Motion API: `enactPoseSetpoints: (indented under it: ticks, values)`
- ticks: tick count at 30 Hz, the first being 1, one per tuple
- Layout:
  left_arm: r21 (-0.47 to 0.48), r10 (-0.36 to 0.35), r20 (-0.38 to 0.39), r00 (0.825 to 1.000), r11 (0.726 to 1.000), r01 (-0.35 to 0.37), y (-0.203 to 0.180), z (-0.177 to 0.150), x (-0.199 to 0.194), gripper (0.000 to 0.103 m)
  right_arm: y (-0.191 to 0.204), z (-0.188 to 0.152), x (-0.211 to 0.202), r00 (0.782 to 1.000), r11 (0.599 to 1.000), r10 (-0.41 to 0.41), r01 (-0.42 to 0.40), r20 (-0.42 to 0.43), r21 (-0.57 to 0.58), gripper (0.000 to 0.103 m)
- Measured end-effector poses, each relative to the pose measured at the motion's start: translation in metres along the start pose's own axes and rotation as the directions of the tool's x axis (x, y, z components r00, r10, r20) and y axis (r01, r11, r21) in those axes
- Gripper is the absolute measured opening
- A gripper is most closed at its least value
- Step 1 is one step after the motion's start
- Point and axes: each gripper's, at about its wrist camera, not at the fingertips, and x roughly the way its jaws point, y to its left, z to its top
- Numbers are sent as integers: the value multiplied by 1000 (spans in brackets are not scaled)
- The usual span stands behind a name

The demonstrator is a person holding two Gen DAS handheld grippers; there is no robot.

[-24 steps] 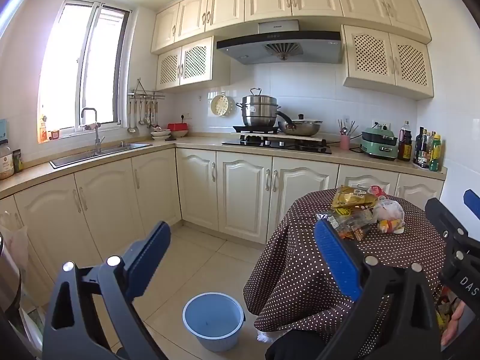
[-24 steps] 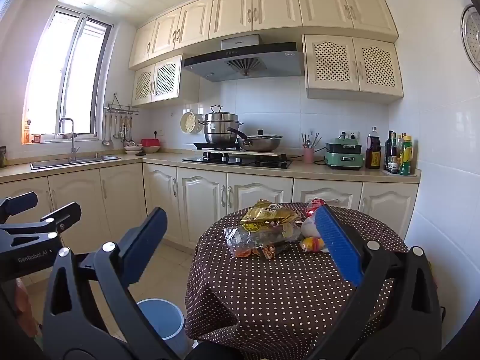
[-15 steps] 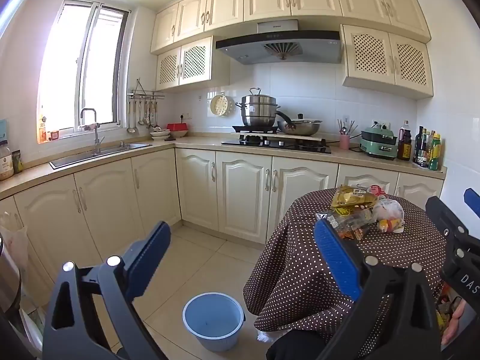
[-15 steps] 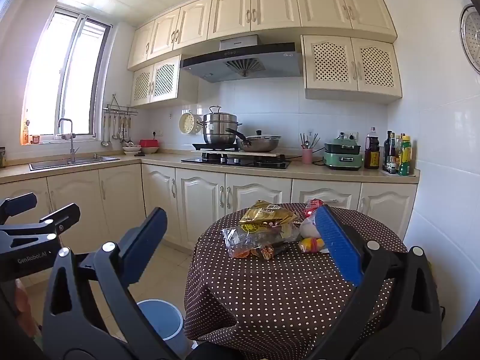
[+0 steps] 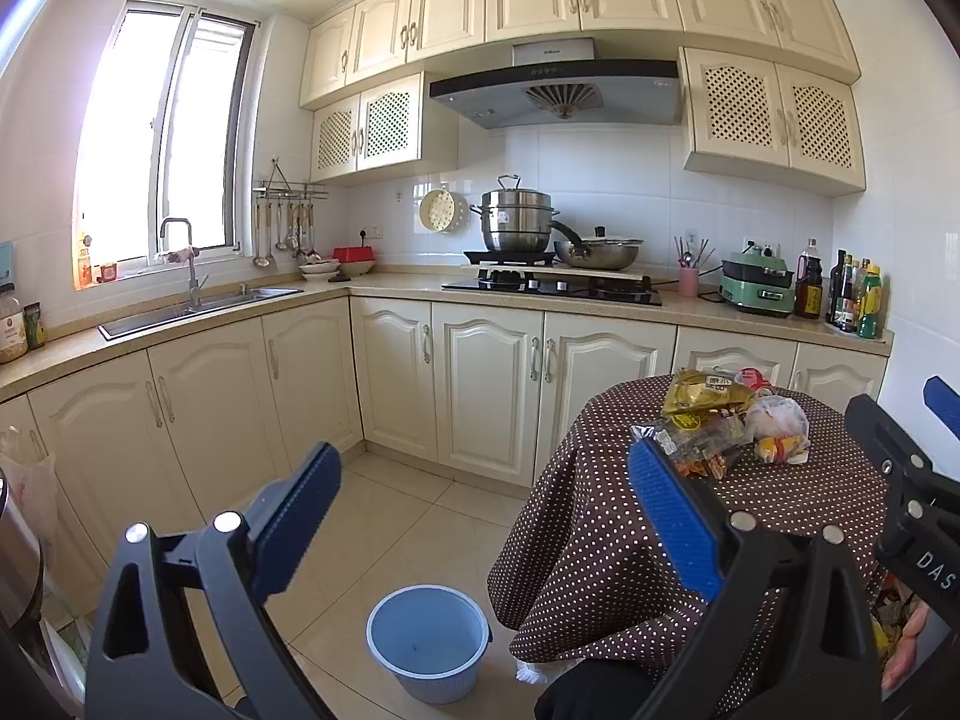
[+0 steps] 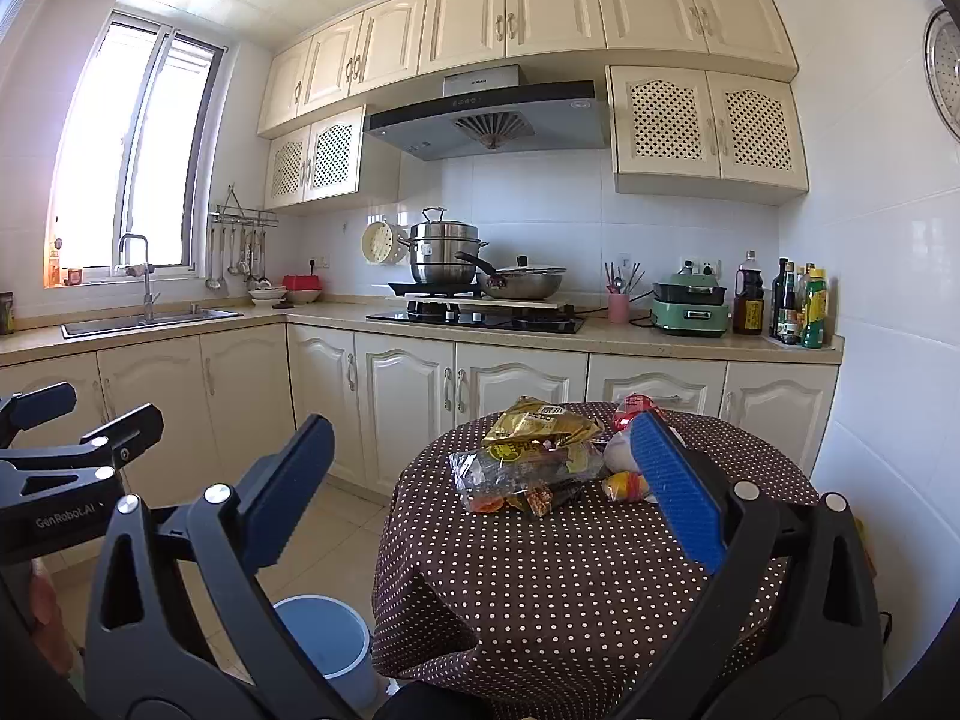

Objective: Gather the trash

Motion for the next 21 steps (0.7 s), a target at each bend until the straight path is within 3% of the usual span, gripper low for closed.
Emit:
enactPoseSetpoints:
  ticks: [21]
  values:
    - [6, -1, -5, 1000, 1000, 1, -3, -1, 2, 95, -2, -1, 0, 1000, 1000, -2, 2, -10, 6, 97]
